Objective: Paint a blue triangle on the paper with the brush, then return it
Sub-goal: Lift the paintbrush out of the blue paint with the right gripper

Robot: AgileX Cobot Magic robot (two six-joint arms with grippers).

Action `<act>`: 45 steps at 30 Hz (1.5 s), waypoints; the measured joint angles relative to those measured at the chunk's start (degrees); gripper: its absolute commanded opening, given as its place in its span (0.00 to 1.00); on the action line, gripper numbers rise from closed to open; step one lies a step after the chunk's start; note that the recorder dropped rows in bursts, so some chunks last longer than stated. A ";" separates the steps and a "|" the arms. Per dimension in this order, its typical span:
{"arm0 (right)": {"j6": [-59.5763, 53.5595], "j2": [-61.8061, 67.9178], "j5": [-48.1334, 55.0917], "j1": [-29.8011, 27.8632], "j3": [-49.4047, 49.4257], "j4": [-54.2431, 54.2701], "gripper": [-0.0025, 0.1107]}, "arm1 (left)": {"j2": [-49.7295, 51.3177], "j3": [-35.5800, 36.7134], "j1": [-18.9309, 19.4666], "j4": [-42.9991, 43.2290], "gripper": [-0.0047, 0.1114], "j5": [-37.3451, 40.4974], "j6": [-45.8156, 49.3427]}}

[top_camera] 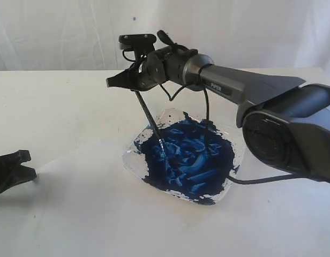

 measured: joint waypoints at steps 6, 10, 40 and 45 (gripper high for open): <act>-2.21 -3.06 -0.21 0.28 -0.32 0.14 0.07 | 0.00 0.00 0.00 0.00 0.04 0.00 0.00; -2.70 -4.87 -0.21 0.87 -0.32 0.14 0.06 | 0.00 0.00 0.00 0.00 0.04 0.00 0.00; -12.91 -15.32 -12.32 11.37 1.45 3.75 0.02 | 0.00 0.00 0.00 0.00 0.04 0.00 0.00; -12.91 -19.47 -14.21 12.08 5.99 3.75 0.02 | 0.00 0.00 0.00 0.00 0.04 0.00 0.00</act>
